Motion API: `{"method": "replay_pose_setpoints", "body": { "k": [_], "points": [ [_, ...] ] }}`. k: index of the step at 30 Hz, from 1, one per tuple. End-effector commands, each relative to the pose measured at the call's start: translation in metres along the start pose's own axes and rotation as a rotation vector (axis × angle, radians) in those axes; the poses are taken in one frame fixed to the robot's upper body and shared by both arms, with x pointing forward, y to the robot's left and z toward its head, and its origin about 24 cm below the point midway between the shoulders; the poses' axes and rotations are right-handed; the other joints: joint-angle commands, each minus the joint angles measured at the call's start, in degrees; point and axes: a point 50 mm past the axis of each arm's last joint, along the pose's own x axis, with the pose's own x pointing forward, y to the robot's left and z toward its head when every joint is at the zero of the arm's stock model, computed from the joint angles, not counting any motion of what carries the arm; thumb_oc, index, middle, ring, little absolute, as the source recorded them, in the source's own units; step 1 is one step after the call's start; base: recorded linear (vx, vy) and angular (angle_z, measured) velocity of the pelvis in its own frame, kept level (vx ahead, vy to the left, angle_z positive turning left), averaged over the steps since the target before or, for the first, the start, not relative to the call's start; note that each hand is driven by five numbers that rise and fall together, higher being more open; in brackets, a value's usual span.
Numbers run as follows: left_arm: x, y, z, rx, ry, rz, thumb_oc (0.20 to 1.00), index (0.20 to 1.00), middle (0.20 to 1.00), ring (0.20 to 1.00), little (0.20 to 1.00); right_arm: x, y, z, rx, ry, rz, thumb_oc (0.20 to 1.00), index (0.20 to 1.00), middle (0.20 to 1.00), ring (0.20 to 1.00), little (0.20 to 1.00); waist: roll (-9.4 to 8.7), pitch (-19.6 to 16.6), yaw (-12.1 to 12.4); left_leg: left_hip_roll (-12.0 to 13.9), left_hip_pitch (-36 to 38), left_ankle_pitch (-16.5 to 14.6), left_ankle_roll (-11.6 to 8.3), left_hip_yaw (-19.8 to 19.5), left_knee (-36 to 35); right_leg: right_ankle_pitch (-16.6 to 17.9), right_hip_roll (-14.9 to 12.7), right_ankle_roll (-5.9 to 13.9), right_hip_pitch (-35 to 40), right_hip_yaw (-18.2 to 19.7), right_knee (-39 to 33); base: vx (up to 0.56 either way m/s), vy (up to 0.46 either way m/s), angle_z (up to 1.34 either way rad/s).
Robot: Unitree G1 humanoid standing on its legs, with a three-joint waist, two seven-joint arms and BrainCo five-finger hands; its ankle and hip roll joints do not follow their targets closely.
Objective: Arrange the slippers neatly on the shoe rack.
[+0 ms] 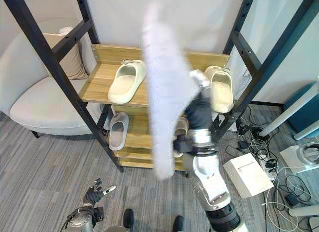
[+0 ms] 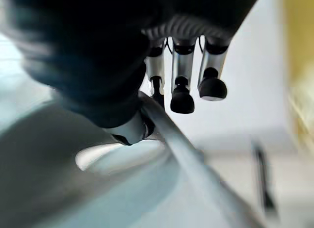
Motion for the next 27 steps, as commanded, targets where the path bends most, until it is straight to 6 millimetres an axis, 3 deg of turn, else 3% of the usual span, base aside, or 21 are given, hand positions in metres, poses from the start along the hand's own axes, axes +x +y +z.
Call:
{"method": "replay_pose_setpoints", "body": {
  "k": [1, 4, 5, 7, 8, 10, 11, 12, 14, 15, 22, 27],
  "points": [
    [0.016, 0.003, 0.038, 0.076, -0.139, -0.026, 1.000, 1.000, 1.000, 1.000, 1.000, 0.027, 0.014, 0.004, 0.044, -0.022, 0.218, 0.200, 0.200, 0.200, 0.200, 0.200, -1.07, 1.66, 2.89, -1.00, 2.47, -3.48, -0.86, -2.54, -0.01, -4.05, -1.21, 2.63, 2.80, -0.62, 1.79, -0.07, -0.040, 0.17],
    [0.021, -0.006, 0.059, 0.061, -0.211, -0.036, 1.000, 1.000, 1.000, 1.000, 1.000, 0.028, 0.013, -0.037, -0.056, 0.151, 0.208, 0.200, 0.200, 0.200, 0.200, 0.200, -0.50, 4.99, 4.08, -1.04, 0.37, -2.94, -0.73, -4.16, 0.91, -5.24, -1.60, 2.17, 0.28, -1.66, 5.23, -0.28, -0.052, 0.33],
    [0.024, -0.019, 0.093, 0.012, -0.324, -0.046, 1.000, 1.000, 1.000, 1.000, 1.000, 0.041, -0.006, -0.050, -0.381, 0.181, 0.131, 0.200, 0.200, 0.200, 0.200, 0.200, 0.51, 10.19, 5.00, -1.60, -6.41, -3.88, -0.10, -6.36, 7.98, -6.59, -3.08, 1.35, -5.61, -2.27, 11.84, -0.55, -0.054, 0.38],
    [0.024, -0.023, 0.100, 0.008, -0.347, -0.055, 1.000, 1.000, 1.000, 1.000, 1.000, 0.049, -0.012, -0.046, -0.481, 0.152, 0.090, 0.200, 0.200, 0.200, 0.200, 0.200, 0.74, 11.20, 5.12, -1.96, -9.12, -4.27, 0.03, -6.85, 10.46, -6.84, -3.55, 1.16, -7.69, -2.22, 13.69, -0.33, -0.021, 0.50],
    [0.023, -0.030, 0.119, -0.021, -0.419, -0.065, 1.000, 1.000, 1.000, 1.000, 1.000, 0.061, -0.037, -0.042, -0.736, 0.113, -0.037, 0.200, 0.200, 0.200, 0.200, 0.200, 1.68, 12.97, 5.65, -2.60, -13.95, -5.44, 0.38, -8.19, 15.22, -7.81, -4.49, 0.89, -11.26, -2.27, 17.92, -0.20, -0.002, 0.54],
    [0.022, -0.034, 0.125, -0.014, -0.448, -0.079, 1.000, 1.000, 1.000, 1.000, 1.000, 0.066, -0.047, -0.038, -0.828, 0.086, -0.096, 0.200, 0.200, 0.200, 0.200, 0.200, 2.13, 12.95, 5.75, -2.83, -16.49, -5.63, 0.56, -8.95, 16.98, -8.14, -4.87, 0.86, -13.12, -2.78, 19.45, -0.14, 0.009, 0.25],
    [0.021, -0.037, 0.131, -0.010, -0.478, -0.087, 1.000, 1.000, 1.000, 1.000, 1.000, 0.071, -0.066, -0.035, -0.930, 0.080, -0.190, 0.200, 0.200, 0.200, 0.200, 0.200, 2.63, 13.36, 6.00, -3.23, -17.95, -6.37, 0.79, -9.49, 18.50, -8.90, -4.95, 0.82, -14.52, -2.74, 21.38, -0.11, 0.042, 0.18],
    [0.020, -0.040, 0.139, 0.009, -0.513, -0.104, 1.000, 1.000, 1.000, 1.000, 1.000, 0.083, -0.091, -0.021, -1.037, 0.047, -0.329, 0.200, 0.200, 0.200, 0.200, 0.200, 3.32, 13.77, 6.43, -3.66, -21.28, -6.88, 1.08, -10.14, 21.15, -9.81, -5.28, 0.70, -17.28, -2.88, 24.47, -0.13, 0.047, 0.26],
    [0.021, -0.041, 0.142, 0.016, -0.520, -0.110, 1.000, 1.000, 1.000, 1.000, 1.000, 0.088, -0.099, -0.015, -1.084, 0.042, -0.367, 0.200, 0.200, 0.200, 0.200, 0.200, 3.47, 13.89, 6.67, -3.81, -22.90, -7.22, 1.21, -10.40, 22.39, -10.23, -5.61, 0.69, -18.86, -2.79, 25.85, -0.08, 0.034, 0.29],
    [0.022, -0.043, 0.145, 0.033, -0.526, -0.112, 1.000, 1.000, 1.000, 1.000, 1.000, 0.100, -0.115, 0.004, -1.179, -0.001, -0.453, 0.200, 0.200, 0.200, 0.200, 0.200, 3.79, 14.44, 7.06, -4.10, -25.72, -7.72, 1.49, -10.79, 24.69, -11.08, -6.00, 0.59, -21.57, -2.79, 28.40, -0.05, 0.024, 0.33],
    [0.019, -0.049, 0.149, 0.062, -0.549, -0.144, 1.000, 1.000, 1.000, 1.000, 1.000, 0.117, -0.154, 0.041, -1.383, -0.006, -0.643, 0.200, 0.200, 0.200, 0.200, 0.200, 4.23, 16.26, 8.35, -4.89, -31.78, -9.21, 2.27, -11.74, 29.66, -12.56, -6.60, 0.35, -27.22, -2.38, 33.47, -0.02, 0.027, 0.16],
    [0.016, -0.054, 0.157, 0.079, -0.580, -0.172, 1.000, 1.000, 1.000, 1.000, 1.000, 0.122, -0.177, 0.049, -1.412, 0.092, -0.735, 0.200, 0.200, 0.200, 0.200, 0.200, 4.60, 17.64, 9.14, -5.60, -34.02, -9.98, 2.51, -12.41, 31.46, -13.29, -6.87, 0.35, -28.77, -2.78, 34.98, 0.01, 0.015, 0.13]
  ]
}}
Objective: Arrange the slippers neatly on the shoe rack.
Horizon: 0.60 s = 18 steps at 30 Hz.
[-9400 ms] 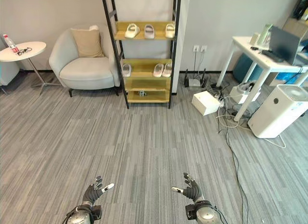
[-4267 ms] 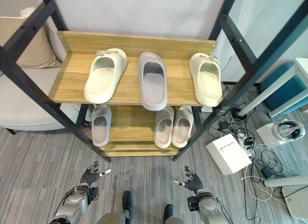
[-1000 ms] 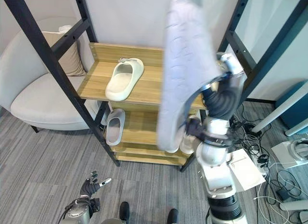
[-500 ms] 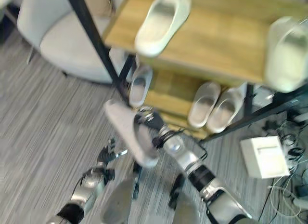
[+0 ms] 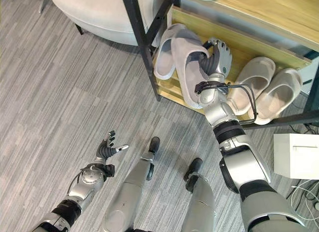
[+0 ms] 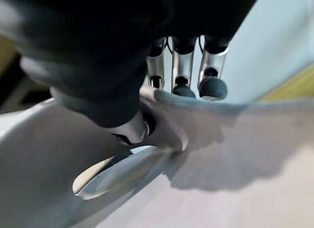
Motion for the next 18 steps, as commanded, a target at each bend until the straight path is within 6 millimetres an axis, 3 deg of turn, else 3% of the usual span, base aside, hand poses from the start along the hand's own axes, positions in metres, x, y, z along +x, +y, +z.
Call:
{"method": "replay_pose_setpoints", "body": {
  "k": [1, 3, 4, 5, 6, 11, 12, 13, 18],
  "points": [
    [0.005, -0.006, 0.022, -0.037, -0.097, -0.023, 1.000, 1.000, 1.000, 1.000, 1.000, 0.022, -0.025, 0.003, -0.007, 0.013, -0.102, 0.200, 0.200, 0.200, 0.200, 0.200, 0.08, -0.81, 0.76, 0.09, 0.30, -7.22, 0.67, -0.31, 5.55, -1.10, 0.75, 2.85, 4.08, -0.04, -0.23, 0.02, 0.008, 0.14],
    [0.007, -0.007, 0.026, -0.041, -0.109, -0.025, 1.000, 1.000, 1.000, 1.000, 1.000, 0.032, -0.033, -0.004, -0.034, 0.069, -0.113, 0.200, 0.200, 0.200, 0.200, 0.200, 0.41, -0.34, 1.11, -0.18, -0.07, -7.18, 0.79, -0.47, 5.50, -1.18, 0.57, 2.85, 3.66, -0.34, -0.02, 0.06, 0.002, 0.15],
    [0.007, -0.009, 0.027, -0.046, -0.111, -0.030, 1.000, 1.000, 1.000, 1.000, 1.000, 0.034, -0.035, -0.008, -0.031, 0.098, -0.117, 0.200, 0.200, 0.200, 0.200, 0.200, 0.37, -0.25, 1.13, -0.28, 0.35, -9.01, 0.60, -0.51, 6.07, -2.65, 0.59, 3.43, 4.05, 0.15, 0.57, 0.02, 0.030, 0.17],
    [0.009, -0.010, 0.031, -0.047, -0.123, -0.032, 1.000, 1.000, 1.000, 1.000, 1.000, 0.039, -0.040, -0.009, -0.053, 0.115, -0.128, 0.200, 0.200, 0.200, 0.200, 0.200, 0.77, 0.30, 1.36, -0.53, -0.49, -7.17, 0.85, -0.40, 5.53, -1.29, 0.51, 2.84, 3.28, -0.24, 0.15, 0.09, -0.002, 0.17],
    [0.009, -0.010, 0.030, -0.047, -0.120, -0.031, 1.000, 1.000, 1.000, 1.000, 1.000, 0.039, -0.040, -0.009, -0.054, 0.115, -0.126, 0.200, 0.200, 0.200, 0.200, 0.200, 0.59, 0.19, 1.31, -0.53, 0.08, -8.98, 0.64, -0.50, 6.06, -2.73, 0.57, 3.39, 3.75, 0.28, 0.66, 0.02, 0.031, 0.14],
    [0.010, -0.019, 0.031, -0.037, -0.116, -0.061, 1.000, 1.000, 1.000, 1.000, 1.000, 0.049, -0.054, -0.018, -0.160, 0.158, -0.112, 0.200, 0.200, 0.200, 0.200, 0.200, 0.93, 1.13, 1.50, -0.94, -0.15, -8.66, 0.80, -0.63, 5.18, -2.40, 0.60, 3.49, 3.48, 0.05, -0.19, 0.04, -0.016, 0.01],
    [0.011, -0.021, 0.033, -0.035, -0.123, -0.067, 1.000, 1.000, 1.000, 1.000, 1.000, 0.050, -0.056, -0.021, -0.199, 0.179, -0.104, 0.548, 0.548, 0.548, 0.548, 0.548, 1.02, 1.20, 1.58, -1.04, -0.20, -8.53, 0.72, -0.74, 4.90, -2.33, 0.64, 3.47, 3.50, -0.17, -0.40, 0.04, -0.037, 0.06],
    [0.012, -0.023, 0.036, -0.034, -0.128, -0.077, 1.000, 1.000, 1.000, 1.000, 1.000, 0.051, -0.059, -0.026, -0.243, 0.217, -0.091, 1.000, 1.000, 1.000, 1.000, 1.000, 1.15, 1.21, 1.74, -1.11, -0.33, -8.44, 0.67, -0.73, 4.72, -2.34, 0.73, 3.47, 3.42, -0.14, -0.52, 0.03, -0.027, 0.06],
    [0.014, -0.022, 0.033, -0.006, -0.116, -0.076, 1.000, 1.000, 1.000, 1.000, 1.000, 0.053, -0.064, -0.030, -0.248, 0.237, -0.082, 1.000, 1.000, 1.000, 1.000, 1.000, 0.96, 1.04, 1.67, -1.11, 0.08, -7.53, 0.32, -1.15, 2.97, -1.95, 0.86, 3.52, 3.88, -0.53, -1.77, 0.02, -0.034, 0.06]
  ]
}}
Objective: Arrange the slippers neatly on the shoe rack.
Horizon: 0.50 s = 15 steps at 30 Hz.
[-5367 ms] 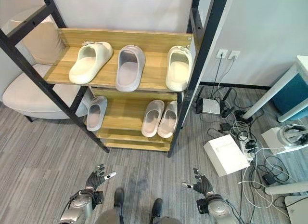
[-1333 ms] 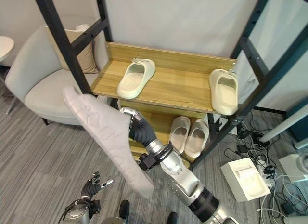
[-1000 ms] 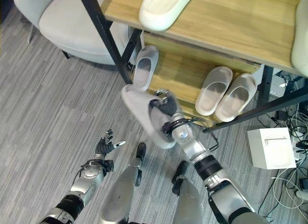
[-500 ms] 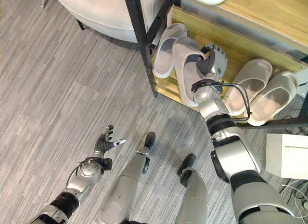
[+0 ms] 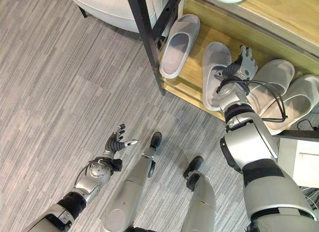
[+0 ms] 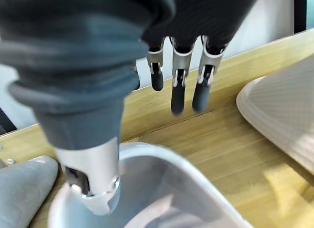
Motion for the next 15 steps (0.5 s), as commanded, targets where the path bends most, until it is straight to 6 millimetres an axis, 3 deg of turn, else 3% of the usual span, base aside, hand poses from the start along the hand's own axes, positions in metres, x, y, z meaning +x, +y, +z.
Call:
{"method": "replay_pose_setpoints", "body": {
  "k": [1, 5, 6, 7, 12, 15],
  "points": [
    [0.006, -0.002, 0.014, -0.017, -0.063, 0.005, 1.000, 1.000, 1.000, 1.000, 1.000, 0.017, -0.038, 0.026, 0.064, -0.094, -0.120, 1.000, 1.000, 1.000, 1.000, 1.000, 0.75, -0.18, 0.91, -0.15, 1.05, -8.65, 0.56, 1.71, 4.96, -0.29, 1.54, 2.95, 3.98, 2.39, -2.17, -0.01, 0.005, 0.12],
    [0.007, -0.002, 0.015, -0.015, -0.059, 0.016, 1.000, 1.000, 1.000, 1.000, 1.000, 0.011, -0.029, 0.034, 0.153, -0.095, -0.110, 1.000, 1.000, 1.000, 1.000, 1.000, 0.25, 0.27, 0.05, 0.14, 1.76, -8.60, 0.56, 2.00, 4.57, -0.04, 1.81, 2.92, 4.33, 2.79, -2.51, -0.03, 0.021, -0.02],
    [0.007, -0.002, 0.015, -0.016, -0.058, 0.022, 1.000, 1.000, 1.000, 1.000, 1.000, 0.009, -0.026, 0.037, 0.213, -0.087, -0.114, 1.000, 1.000, 1.000, 1.000, 1.000, 0.35, 0.44, -0.29, 0.27, 1.34, -6.72, 0.78, 2.27, 3.94, 1.61, 1.80, 2.37, 3.97, 2.35, -3.22, -0.09, 0.065, -0.08],
    [0.008, -0.001, 0.014, -0.020, -0.049, 0.041, 1.000, 1.000, 1.000, 1.000, 1.000, 0.000, -0.015, 0.044, 0.346, -0.091, -0.096, 1.000, 1.000, 1.000, 1.000, 1.000, -0.07, 0.51, -1.20, 0.67, 2.14, -6.59, 0.69, 2.55, 3.17, 1.89, 1.93, 2.36, 4.23, 2.75, -3.84, -0.09, 0.075, -0.09],
    [0.006, 0.008, 0.008, -0.026, -0.018, 0.095, 1.000, 1.000, 1.000, 1.000, 1.000, -0.033, 0.011, 0.075, 0.568, -0.179, -0.024, 1.000, 1.000, 1.000, 1.000, 1.000, -1.48, 0.74, -3.10, 1.49, 4.50, -6.29, 0.43, 3.51, 1.43, 2.88, 2.40, 2.42, 6.03, 3.36, -5.90, -0.01, 0.023, -0.21],
    [0.004, 0.010, 0.003, -0.030, -0.002, 0.109, 1.000, 1.000, 1.000, 1.000, 1.000, -0.047, 0.020, 0.077, 0.622, -0.193, -0.011, 1.000, 1.000, 1.000, 1.000, 1.000, -1.91, 0.50, -3.83, 1.74, 5.45, -6.20, 0.30, 3.63, 0.72, 3.06, 2.59, 2.41, 6.93, 3.39, -6.77, 0.00, 0.002, -0.23]
  ]
}}
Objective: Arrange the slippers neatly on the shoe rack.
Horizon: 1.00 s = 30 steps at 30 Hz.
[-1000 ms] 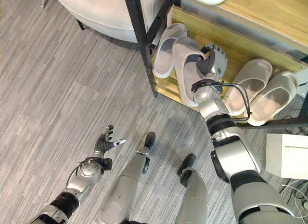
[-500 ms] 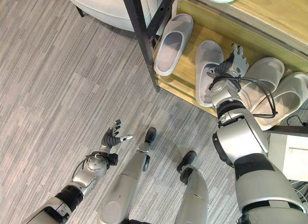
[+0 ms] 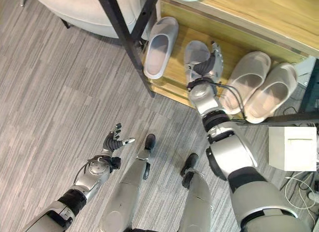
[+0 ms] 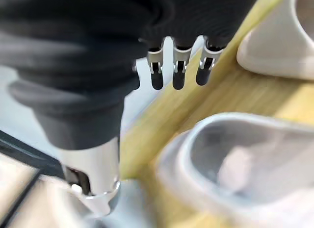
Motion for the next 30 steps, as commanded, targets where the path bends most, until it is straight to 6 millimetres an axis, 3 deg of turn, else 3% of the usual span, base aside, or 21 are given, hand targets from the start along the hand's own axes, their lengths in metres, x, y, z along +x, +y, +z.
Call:
{"method": "replay_pose_setpoints", "body": {
  "k": [1, 12, 30],
  "points": [
    [-0.001, 0.001, 0.003, -0.026, -0.023, 0.030, 1.000, 1.000, 1.000, 1.000, 1.000, 0.017, -0.030, 0.014, 0.008, -0.078, -0.133, 1.000, 1.000, 1.000, 1.000, 1.000, -0.82, 0.11, 1.34, -0.32, 1.83, -6.39, 0.54, 0.48, 2.62, 0.43, 0.60, 3.66, 4.81, 0.51, -2.44, 0.00, -0.007, -0.14],
    [-0.005, 0.002, -0.003, -0.001, -0.003, 0.043, 1.000, 1.000, 1.000, 1.000, 1.000, -0.009, -0.022, -0.014, 0.047, -0.028, -0.128, 1.000, 1.000, 1.000, 1.000, 1.000, -1.16, 0.08, -0.21, 0.08, 3.10, -6.47, 0.70, 1.17, 1.96, 0.80, 0.65, 3.89, 5.70, 0.99, -3.17, -0.01, -0.010, -0.06],
    [-0.002, 0.004, 0.000, 0.006, -0.006, 0.059, 1.000, 1.000, 1.000, 1.000, 1.000, -0.006, -0.014, -0.029, 0.251, 0.153, -0.110, 1.000, 1.000, 1.000, 1.000, 1.000, -1.01, 0.94, -0.21, 0.01, 2.38, -6.62, 1.22, 2.08, 1.55, 1.85, 0.70, 4.46, 4.94, 1.26, -4.10, 0.01, 0.002, 0.00]
  ]
}}
